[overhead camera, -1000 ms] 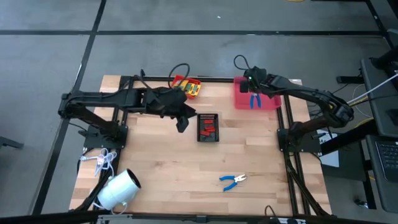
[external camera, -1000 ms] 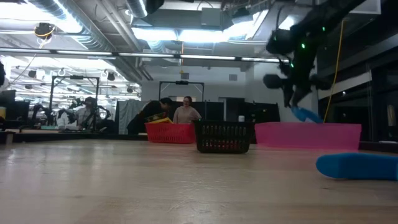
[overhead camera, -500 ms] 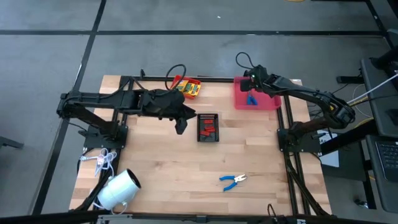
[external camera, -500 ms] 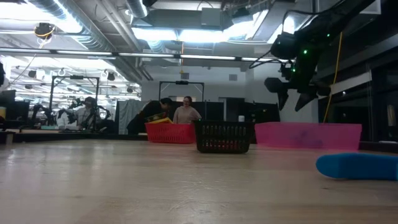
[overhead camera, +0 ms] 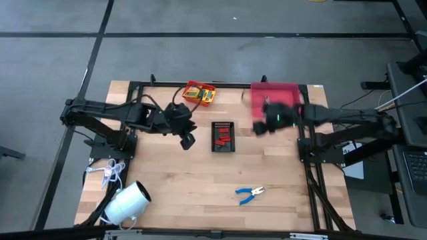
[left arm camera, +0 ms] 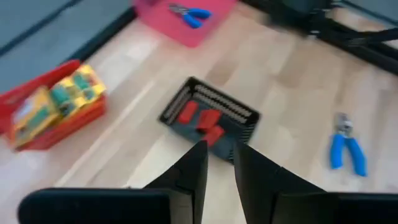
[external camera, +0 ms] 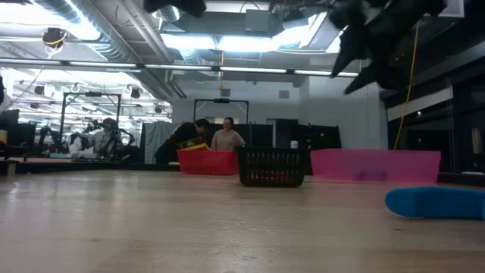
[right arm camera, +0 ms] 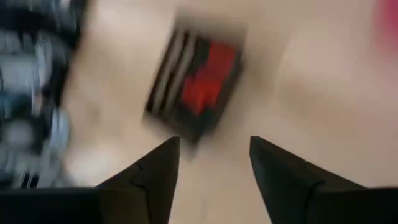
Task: Pick & Place School Supplies
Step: Put the blue hole puncher into the red transparent bin
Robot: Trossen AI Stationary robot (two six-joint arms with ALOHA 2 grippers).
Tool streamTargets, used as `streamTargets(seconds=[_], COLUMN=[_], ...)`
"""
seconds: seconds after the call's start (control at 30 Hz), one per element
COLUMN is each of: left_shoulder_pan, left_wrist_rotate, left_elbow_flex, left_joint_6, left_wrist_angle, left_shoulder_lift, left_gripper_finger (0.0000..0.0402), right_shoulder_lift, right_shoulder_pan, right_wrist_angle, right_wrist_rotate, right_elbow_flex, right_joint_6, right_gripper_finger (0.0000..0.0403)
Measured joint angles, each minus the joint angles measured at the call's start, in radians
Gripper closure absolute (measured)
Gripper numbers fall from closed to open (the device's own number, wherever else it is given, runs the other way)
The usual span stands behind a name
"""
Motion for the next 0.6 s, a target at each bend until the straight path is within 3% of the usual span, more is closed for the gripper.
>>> streamTargets(seconds=[0.17, 0.3, 0.4, 0.6], left_shoulder_pan=[-0.029, -0.034, -0.034, -0.034], left_wrist_rotate=[-0.132, -0.155, -0.156, -0.157], left_elbow_flex=[0.000, 0.000, 0.000, 0.000], left_joint_6=[-0.022, 0.001, 0.043, 0.056], left_wrist_angle=[-0.025, -0.030, -0.031, -0.030], left_shoulder_lift=[-0.025, -0.044, -0.055, -0.057], left_gripper_finger=[0.0329, 0.0329, 0.0329, 0.0329], right_shoulder_lift=[0.020, 0.060, 0.106, 0.244], right_shoulder_pan=[0.348, 0.541, 0.644, 0.771], right_wrist_angle=[-0.078, -0.050, -0.025, -0.014], right_wrist_rotate=[-0.009, -0.006, -0.003, 0.003], right_elbow_flex=[0.000, 0.000, 0.000, 0.000], right_joint_6=[0.315, 0.392, 0.310, -0.081], right_gripper_finger=[0.0235, 0.0252, 0.0261, 0.0274])
